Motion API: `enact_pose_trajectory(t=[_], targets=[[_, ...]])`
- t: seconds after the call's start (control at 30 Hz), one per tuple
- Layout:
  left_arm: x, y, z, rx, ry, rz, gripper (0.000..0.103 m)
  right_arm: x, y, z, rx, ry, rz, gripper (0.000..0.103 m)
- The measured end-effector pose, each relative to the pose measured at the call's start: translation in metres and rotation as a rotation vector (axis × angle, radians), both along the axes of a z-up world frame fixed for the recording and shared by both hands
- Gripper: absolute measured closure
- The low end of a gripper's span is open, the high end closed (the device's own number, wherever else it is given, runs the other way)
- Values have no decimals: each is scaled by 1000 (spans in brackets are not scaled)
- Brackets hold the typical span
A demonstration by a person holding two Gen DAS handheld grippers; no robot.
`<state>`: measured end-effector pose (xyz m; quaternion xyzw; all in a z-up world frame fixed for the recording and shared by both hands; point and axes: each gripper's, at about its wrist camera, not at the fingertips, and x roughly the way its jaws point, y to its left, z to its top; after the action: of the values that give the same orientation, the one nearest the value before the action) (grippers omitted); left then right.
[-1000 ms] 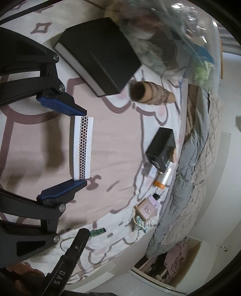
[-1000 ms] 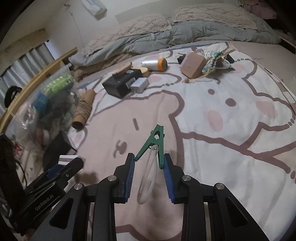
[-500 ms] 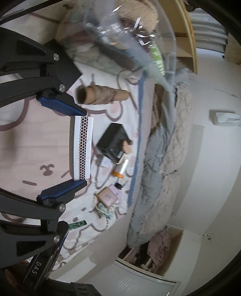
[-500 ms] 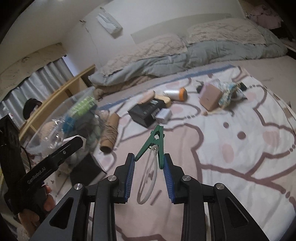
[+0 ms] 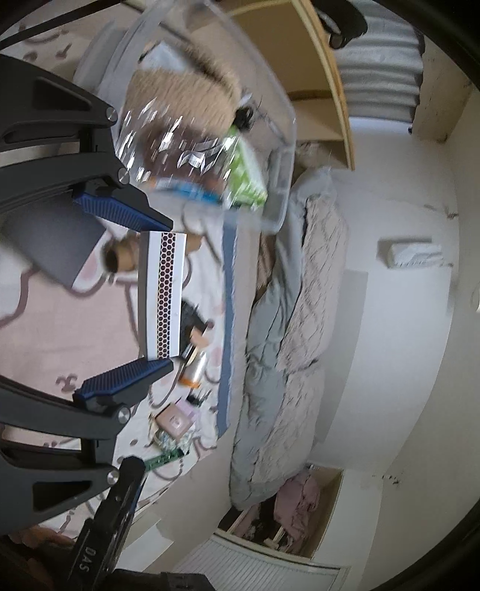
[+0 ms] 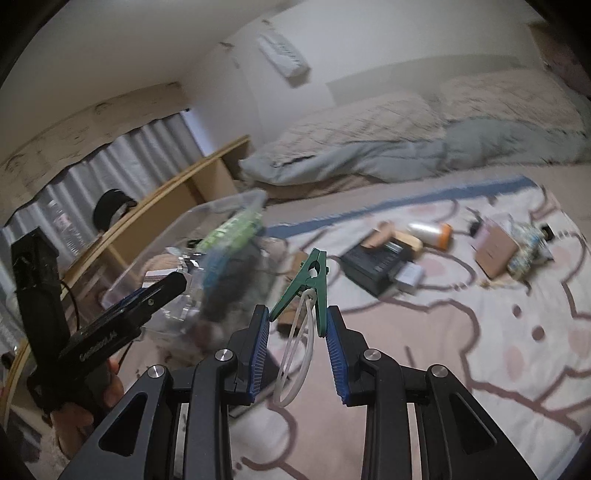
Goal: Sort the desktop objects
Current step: 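Carry the white case and green clothespin toward the clear bin with both tools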
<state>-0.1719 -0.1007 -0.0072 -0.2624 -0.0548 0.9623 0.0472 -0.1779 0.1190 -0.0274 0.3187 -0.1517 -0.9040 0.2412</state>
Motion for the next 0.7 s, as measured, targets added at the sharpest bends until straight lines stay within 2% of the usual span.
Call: enact_pose_trajectory(t=[0.37,0.57,0.7], targets=[[7,-69,46,-68,72,131,35,-9,-60,28,-40,24,141,72],[4,-109,56,-80,69,202,35,-11,-85,42,-34,47,192,72],[3,-132,55,-123,56,250,35,-8,-91,46,-27,54,212,72]])
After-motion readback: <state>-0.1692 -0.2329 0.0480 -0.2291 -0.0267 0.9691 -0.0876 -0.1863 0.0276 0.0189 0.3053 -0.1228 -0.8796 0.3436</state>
